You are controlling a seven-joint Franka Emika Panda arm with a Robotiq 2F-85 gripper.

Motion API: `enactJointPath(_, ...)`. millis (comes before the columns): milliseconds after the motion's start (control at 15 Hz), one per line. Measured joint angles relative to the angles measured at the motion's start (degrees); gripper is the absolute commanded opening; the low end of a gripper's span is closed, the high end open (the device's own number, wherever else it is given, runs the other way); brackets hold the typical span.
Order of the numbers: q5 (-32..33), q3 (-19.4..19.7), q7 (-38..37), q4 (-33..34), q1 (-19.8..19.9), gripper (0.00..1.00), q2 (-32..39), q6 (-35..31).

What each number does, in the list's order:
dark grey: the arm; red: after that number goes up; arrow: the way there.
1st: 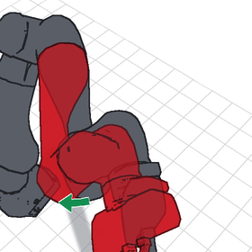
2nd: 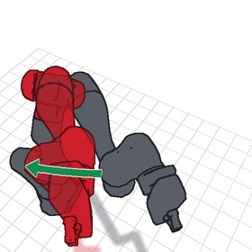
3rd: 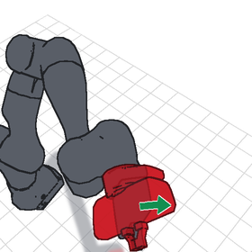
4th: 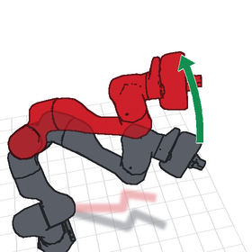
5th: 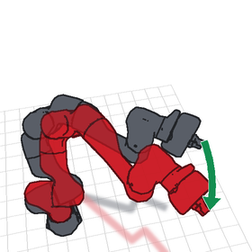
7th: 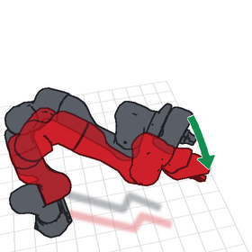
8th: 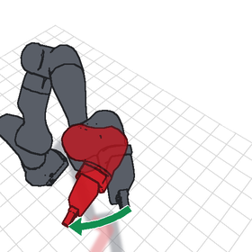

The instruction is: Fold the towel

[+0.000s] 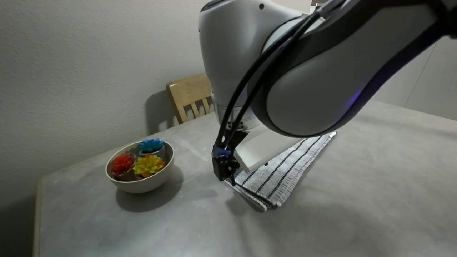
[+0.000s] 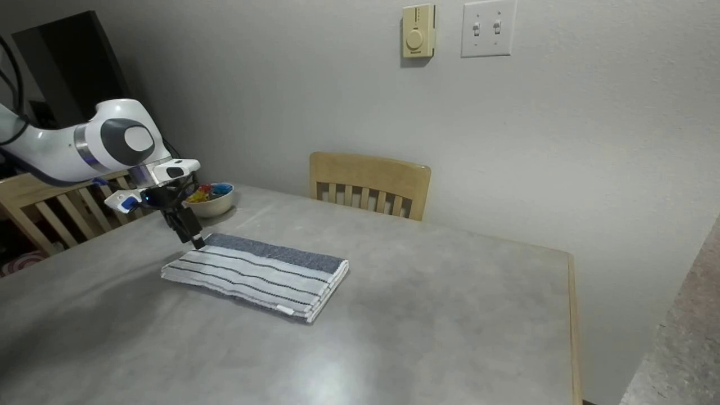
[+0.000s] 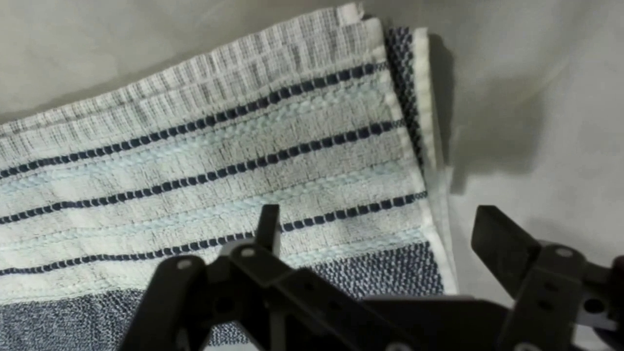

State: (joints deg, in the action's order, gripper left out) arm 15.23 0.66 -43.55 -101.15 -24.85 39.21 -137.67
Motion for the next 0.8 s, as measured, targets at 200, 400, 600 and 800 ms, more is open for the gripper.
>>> enactJointPath(200,1.26,2.24,-5.0,0.75,-1.98,1.0,0.69,0.1)
enactJointPath(400,5.37,5.02,-11.24,0.75,-4.79,1.0,0.69,0.9)
enactJointPath(600,6.57,4.6,-12.11,0.72,-5.27,1.0,0.7,1.89)
enactJointPath(800,4.23,0.89,-5.63,0.71,-2.83,1.0,0.69,1.65)
